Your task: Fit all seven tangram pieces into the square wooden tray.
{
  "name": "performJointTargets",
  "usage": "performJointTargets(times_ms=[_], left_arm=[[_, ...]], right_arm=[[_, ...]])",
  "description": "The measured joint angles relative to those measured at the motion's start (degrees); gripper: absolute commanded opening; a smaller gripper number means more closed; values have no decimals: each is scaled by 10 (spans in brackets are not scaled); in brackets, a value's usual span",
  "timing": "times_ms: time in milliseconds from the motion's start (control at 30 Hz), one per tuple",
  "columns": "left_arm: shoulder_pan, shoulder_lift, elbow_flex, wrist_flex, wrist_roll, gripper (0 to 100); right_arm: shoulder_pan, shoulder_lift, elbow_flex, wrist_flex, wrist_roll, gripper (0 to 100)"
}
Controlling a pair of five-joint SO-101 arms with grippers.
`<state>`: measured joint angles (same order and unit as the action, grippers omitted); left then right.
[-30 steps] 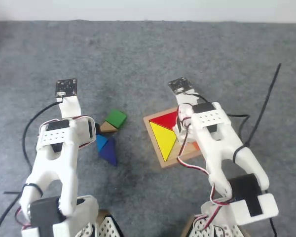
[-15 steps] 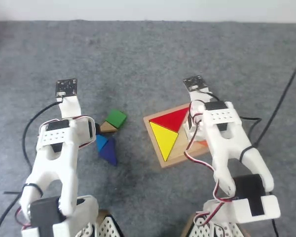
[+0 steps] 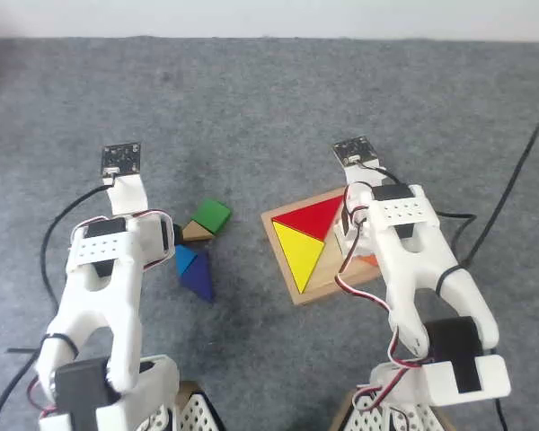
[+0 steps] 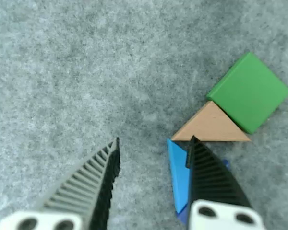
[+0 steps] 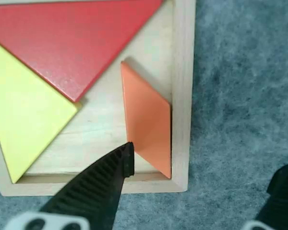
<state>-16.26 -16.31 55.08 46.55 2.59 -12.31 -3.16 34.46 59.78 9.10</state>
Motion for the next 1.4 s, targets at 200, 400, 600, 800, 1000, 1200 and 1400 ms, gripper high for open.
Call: performJointTargets(times_ms=[200,400,600,800,1000,1200,1400], left_arm=[[0,0,0,0,0,224],[0,0,0,0,0,224],[0,0,0,0,0,224],[0,0,0,0,0,224],[0,0,9,-22,0,223],[0,0,9,-25,0,223],[0,0,9,-25,0,223]], right_arm=[[-1,-18,0,-4,0,434],[32,-46,14,-50,18,434],[137,7,6,-131,76,434],[141,144,-100,-145,103,434],[128,219,-187,-91,118,437],[115,212,-178,-76,123,437],[86,153,-105,-74,125,437]])
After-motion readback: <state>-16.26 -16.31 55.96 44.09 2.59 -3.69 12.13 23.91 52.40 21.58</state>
